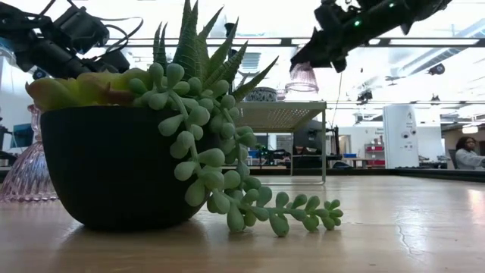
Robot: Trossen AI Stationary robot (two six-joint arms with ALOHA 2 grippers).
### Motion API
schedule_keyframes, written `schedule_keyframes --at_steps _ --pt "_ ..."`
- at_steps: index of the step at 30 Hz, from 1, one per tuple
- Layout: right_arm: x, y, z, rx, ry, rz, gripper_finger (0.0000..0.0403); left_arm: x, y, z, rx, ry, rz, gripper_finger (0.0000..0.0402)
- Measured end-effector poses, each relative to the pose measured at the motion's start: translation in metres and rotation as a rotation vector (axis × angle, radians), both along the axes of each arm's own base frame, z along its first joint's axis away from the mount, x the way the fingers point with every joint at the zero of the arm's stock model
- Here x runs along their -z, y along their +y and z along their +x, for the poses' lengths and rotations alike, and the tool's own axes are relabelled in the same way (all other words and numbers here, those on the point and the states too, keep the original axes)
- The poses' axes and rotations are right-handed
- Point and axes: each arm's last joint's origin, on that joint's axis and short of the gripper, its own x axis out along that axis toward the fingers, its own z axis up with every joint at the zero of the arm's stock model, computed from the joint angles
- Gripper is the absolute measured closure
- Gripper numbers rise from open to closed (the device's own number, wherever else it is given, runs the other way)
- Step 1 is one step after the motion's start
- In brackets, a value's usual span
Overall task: Pick & Place candle stick holders
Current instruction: Put the right pink glass candle holder on the shelf aligned with the other pink glass candle holder
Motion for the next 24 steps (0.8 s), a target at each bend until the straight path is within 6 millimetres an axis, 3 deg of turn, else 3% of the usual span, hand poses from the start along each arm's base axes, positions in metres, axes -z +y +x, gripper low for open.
schedule_keyframes --at_steps 12,24 --pt "0.031 -0.032 0.022 0.041 0.073 -0.043 0.0284 0.0 0.0 0.0 -0.001 0.0 0.001 0.0158" --pt "0.045 -0.052 0.032 0.096 0.053 -0.041 0.0284 0.0 0.0 0.0 0.0 0.001 0.0 0.0158"
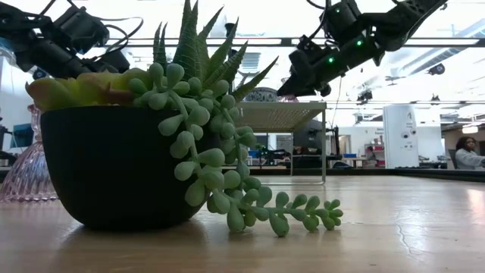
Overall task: Pick & Place candle stick holders
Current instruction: Put the right pink glass candle holder on the shelf aligned with the other pink glass candle holder
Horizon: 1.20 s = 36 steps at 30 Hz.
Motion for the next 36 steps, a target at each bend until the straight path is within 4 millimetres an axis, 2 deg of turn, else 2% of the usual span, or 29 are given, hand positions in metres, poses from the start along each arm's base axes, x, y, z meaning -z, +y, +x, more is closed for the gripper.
schedule_keyframes --at_steps 17,36 --pt "0.004 -0.019 -0.002 0.053 -0.027 -0.009 0.0284 0.0 0.0 0.0 0.0 -0.001 0.0 0.0158" --pt "0.004 -0.016 0.0 -0.026 -0.059 0.026 0.0284 0.0 0.0 0.0 0.0 -0.001 0.0 0.0158"
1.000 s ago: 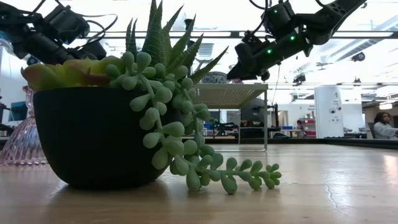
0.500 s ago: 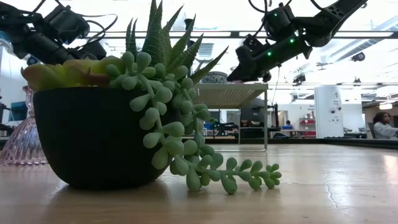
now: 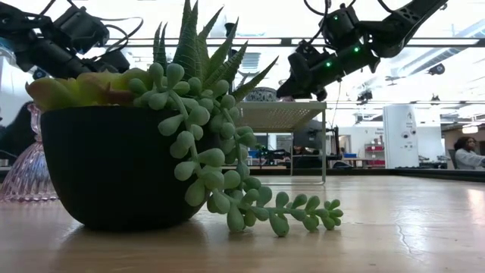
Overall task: Pick & Place candle stick holders
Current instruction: Put the right pink glass candle holder on the shelf aligned with the other pink glass candle holder
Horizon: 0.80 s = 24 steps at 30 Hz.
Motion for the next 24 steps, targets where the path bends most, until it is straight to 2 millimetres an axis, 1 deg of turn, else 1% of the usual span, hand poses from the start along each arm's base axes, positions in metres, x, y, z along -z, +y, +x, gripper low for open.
schedule_keyframes --at_steps 13,15,18,20,24 --pt "-0.0006 0.0001 0.0003 -0.016 0.002 -0.021 0.0283 0.0 0.0 0.0 0.0 0.0 0.0 0.0158" --pt "-0.001 0.0001 0.0004 -0.019 0.004 -0.032 0.0261 0.0 0.0 0.0 0.0 0.0 0.0 0.0158" --pt "-0.0027 -0.0001 0.0008 -0.019 -0.01 -0.043 0.0207 0.0 0.0 0.0 0.0 0.0 0.0 0.0158" --pt "-0.0036 -0.0002 0.001 -0.02 -0.018 -0.05 0.0178 0.0 0.0 0.0 0.0 0.0 0.0 0.0158" --pt "-0.0058 0.0001 0.0007 -0.024 -0.03 -0.054 0.0139 0.0 0.0 0.0 0.0 0.0 0.0 0.0158"
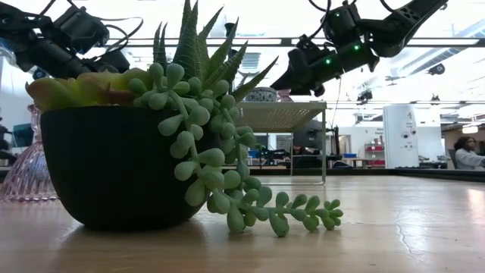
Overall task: Pick & Place candle stick holders
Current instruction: Put the right pink glass candle holder on the shelf aligned with the other pink glass candle holder, then put the pink glass candle holder on the shelf aligned with the other pink glass candle holders
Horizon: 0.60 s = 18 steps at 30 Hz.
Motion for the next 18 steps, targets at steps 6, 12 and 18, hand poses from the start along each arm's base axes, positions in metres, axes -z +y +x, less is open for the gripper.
schedule_keyframes --at_steps 6,12,18 --pt "-0.013 0.004 -0.005 -0.012 -0.03 -0.037 0.0113 0.0 0.0 0.0 0.0 0.0 0.0 0.0158" --pt "-0.037 0.014 -0.021 -0.013 -0.088 -0.034 0.0113 0.0 0.0 0.0 0.0 0.0 0.0 0.0158" --pt "-0.067 0.038 -0.05 -0.121 -0.158 0.023 0.0133 0.0 0.0 0.0 0.0 0.0 0.0 0.0158"
